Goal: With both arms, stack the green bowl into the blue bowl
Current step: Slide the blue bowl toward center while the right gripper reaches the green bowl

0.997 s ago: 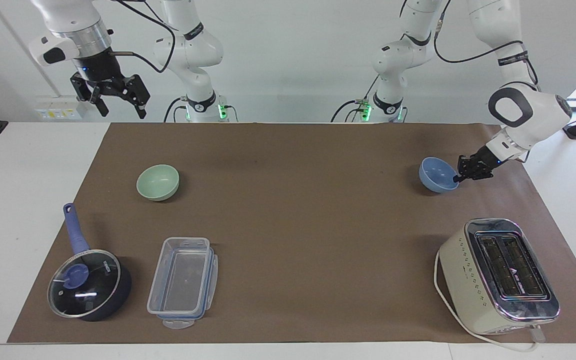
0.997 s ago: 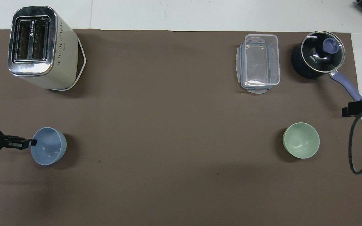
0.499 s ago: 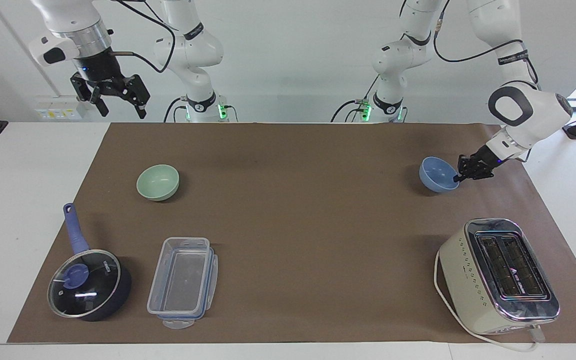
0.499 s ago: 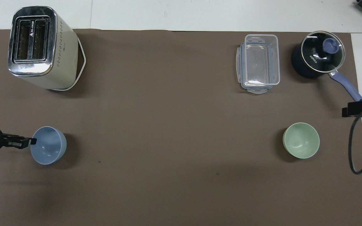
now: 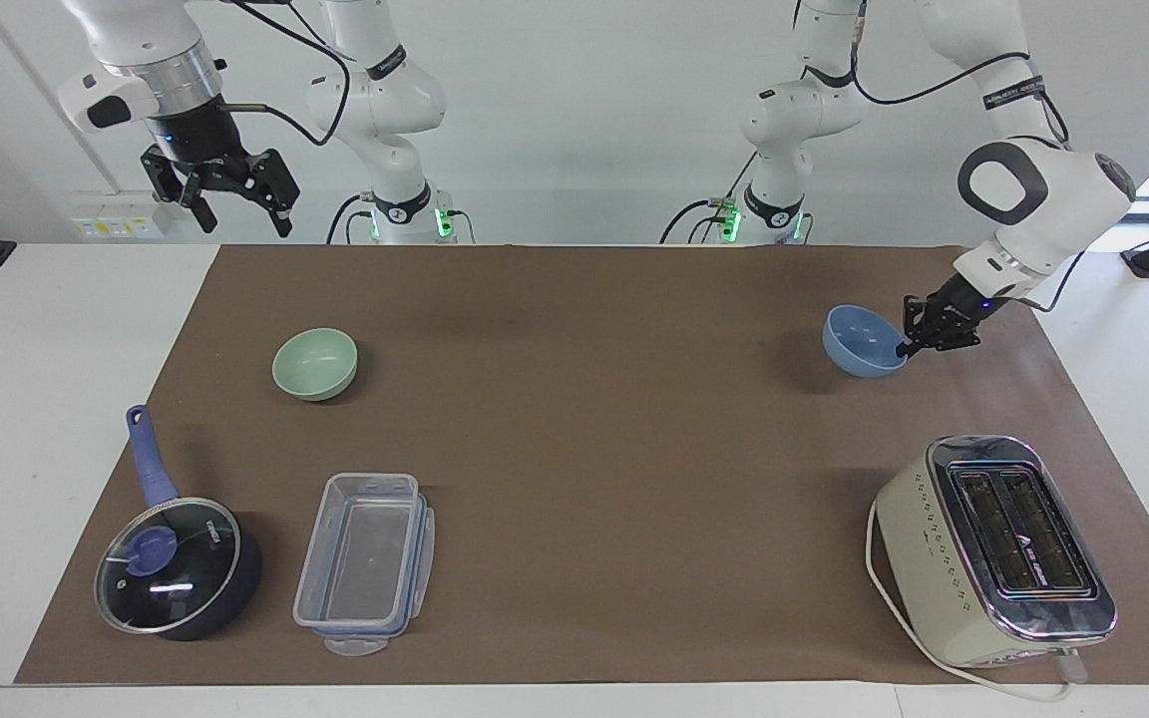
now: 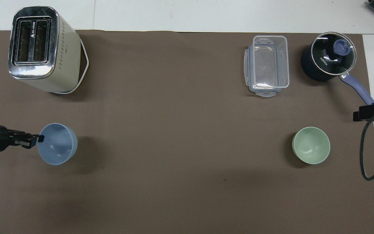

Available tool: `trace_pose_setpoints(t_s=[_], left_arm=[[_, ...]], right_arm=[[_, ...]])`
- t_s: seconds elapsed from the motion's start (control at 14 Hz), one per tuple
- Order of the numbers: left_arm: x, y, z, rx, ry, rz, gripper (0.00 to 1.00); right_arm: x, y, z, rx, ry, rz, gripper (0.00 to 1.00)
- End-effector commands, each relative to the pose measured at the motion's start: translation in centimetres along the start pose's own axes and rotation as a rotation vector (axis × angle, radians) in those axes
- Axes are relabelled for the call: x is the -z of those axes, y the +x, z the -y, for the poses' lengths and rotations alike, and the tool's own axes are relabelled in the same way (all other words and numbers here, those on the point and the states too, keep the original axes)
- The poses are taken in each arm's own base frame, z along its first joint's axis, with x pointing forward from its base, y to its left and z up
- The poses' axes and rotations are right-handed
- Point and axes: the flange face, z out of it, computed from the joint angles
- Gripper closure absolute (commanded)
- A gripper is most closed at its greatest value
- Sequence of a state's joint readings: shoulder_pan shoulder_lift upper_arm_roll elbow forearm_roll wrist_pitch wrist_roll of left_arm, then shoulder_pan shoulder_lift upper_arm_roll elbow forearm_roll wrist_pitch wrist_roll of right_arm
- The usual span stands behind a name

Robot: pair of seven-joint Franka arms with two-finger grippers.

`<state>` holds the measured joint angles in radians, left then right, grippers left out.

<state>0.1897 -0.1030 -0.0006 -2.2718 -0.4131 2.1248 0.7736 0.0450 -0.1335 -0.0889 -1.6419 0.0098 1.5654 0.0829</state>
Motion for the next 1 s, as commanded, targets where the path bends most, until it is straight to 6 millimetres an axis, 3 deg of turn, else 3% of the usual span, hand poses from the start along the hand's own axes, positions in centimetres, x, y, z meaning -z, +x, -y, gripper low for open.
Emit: trace_pose_setpoints(t_s=[0.0,0.36,0.57,0.93], left_arm=[[-0.3,1.1,-4.4,0.023,-0.001,0.004,1.00],[-3.5,4.7,-12.9,0.096,0.061,0.025,1.00],[-6.6,6.8,-19.4,0.170,0.089,0.002,1.00],[-12.6,9.5,-30.9,0.297,0.200,0.026,1.00]], right_arm=[[-0.1,-0.2,-0.4,0.013,-0.001,0.008,0.00],[-0.1,-0.2,-0.4,0.013,-0.001,0.006,0.00],[-0.2,-0.2,-0.4,0.015,-0.001,0.005,0.00],[-3.4,0.2,-1.0,0.019,-0.001,0.012,0.00]])
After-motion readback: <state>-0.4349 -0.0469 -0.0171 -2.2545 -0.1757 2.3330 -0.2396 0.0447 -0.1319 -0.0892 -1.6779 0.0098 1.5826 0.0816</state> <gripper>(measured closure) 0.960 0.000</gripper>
